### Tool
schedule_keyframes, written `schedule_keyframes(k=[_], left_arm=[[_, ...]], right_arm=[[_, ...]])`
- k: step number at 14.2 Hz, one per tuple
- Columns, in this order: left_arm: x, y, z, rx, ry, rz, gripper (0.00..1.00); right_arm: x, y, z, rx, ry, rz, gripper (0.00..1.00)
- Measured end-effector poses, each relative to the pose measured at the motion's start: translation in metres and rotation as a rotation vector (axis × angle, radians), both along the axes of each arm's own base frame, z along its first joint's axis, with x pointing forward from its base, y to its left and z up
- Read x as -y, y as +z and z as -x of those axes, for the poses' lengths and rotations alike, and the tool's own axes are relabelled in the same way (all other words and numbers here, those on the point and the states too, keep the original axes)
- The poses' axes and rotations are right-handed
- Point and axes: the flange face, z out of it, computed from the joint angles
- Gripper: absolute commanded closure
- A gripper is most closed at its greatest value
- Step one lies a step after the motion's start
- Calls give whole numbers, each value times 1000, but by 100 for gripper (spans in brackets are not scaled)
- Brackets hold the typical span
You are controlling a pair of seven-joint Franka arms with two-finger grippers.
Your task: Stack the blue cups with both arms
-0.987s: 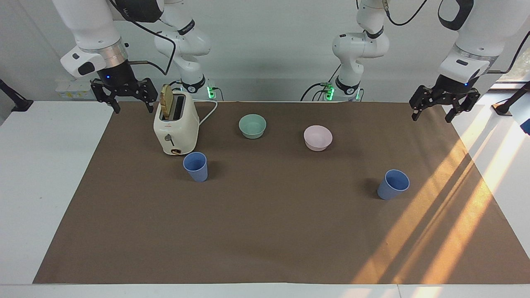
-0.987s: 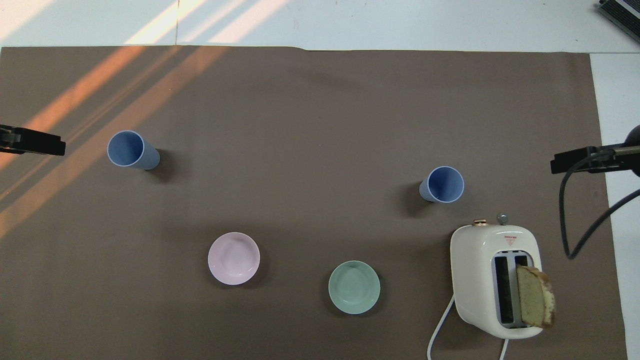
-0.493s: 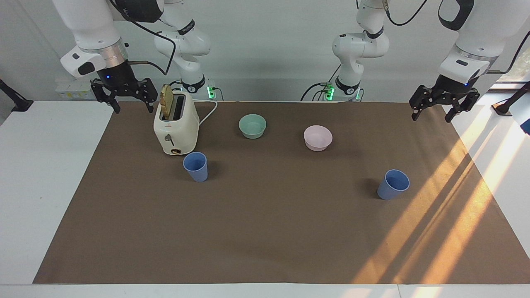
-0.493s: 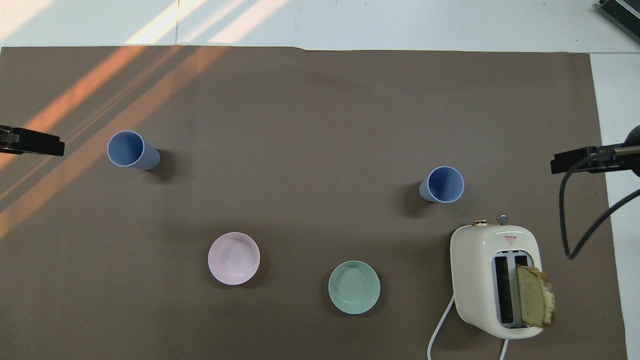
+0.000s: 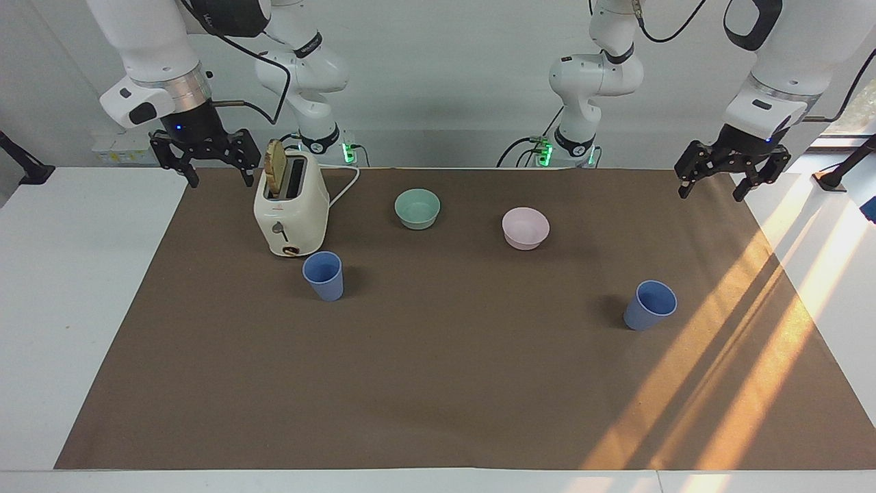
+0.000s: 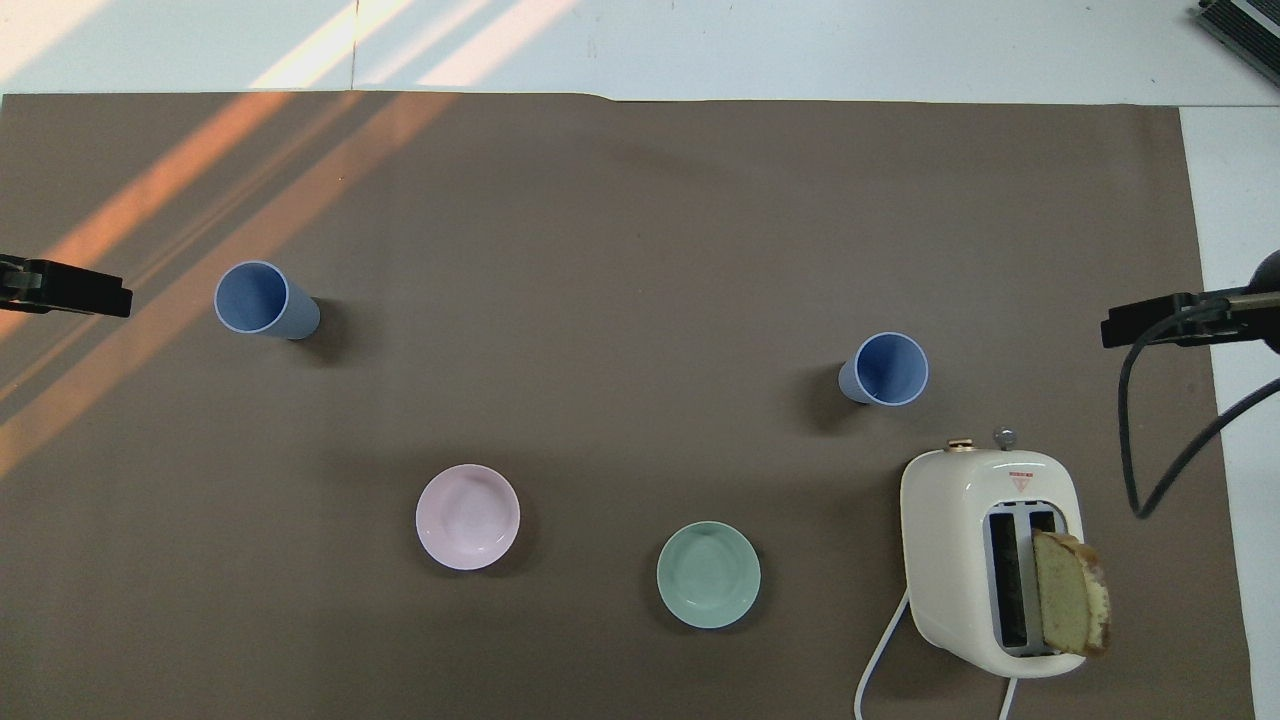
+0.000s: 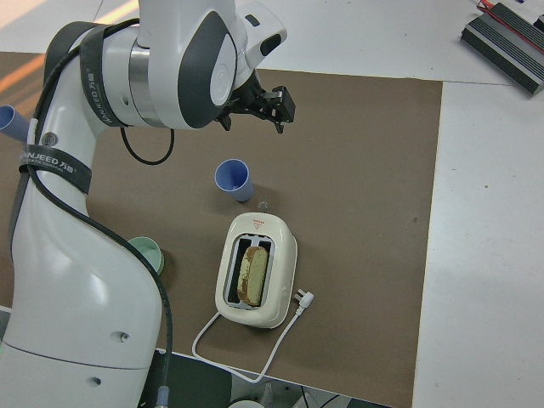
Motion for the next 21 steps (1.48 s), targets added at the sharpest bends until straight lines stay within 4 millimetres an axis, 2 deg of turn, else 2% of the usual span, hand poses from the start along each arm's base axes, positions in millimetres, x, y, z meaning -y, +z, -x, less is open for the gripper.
schedule_keyframes(k=[7, 11, 17, 21], left_arm=[[-2, -3, -4, 8, -12, -1, 0], [-9, -18, -15, 9, -18, -4, 0], [-22, -64, -35, 15, -37, -10, 0], [-32, -114, -49, 1, -41, -11, 0]], right_arm=[[0, 0, 0, 0, 0, 0, 0], [0, 0, 0, 0, 0, 0, 0], [0, 0, 0, 0, 0, 0, 0], [0, 0, 0, 0, 0, 0, 0]])
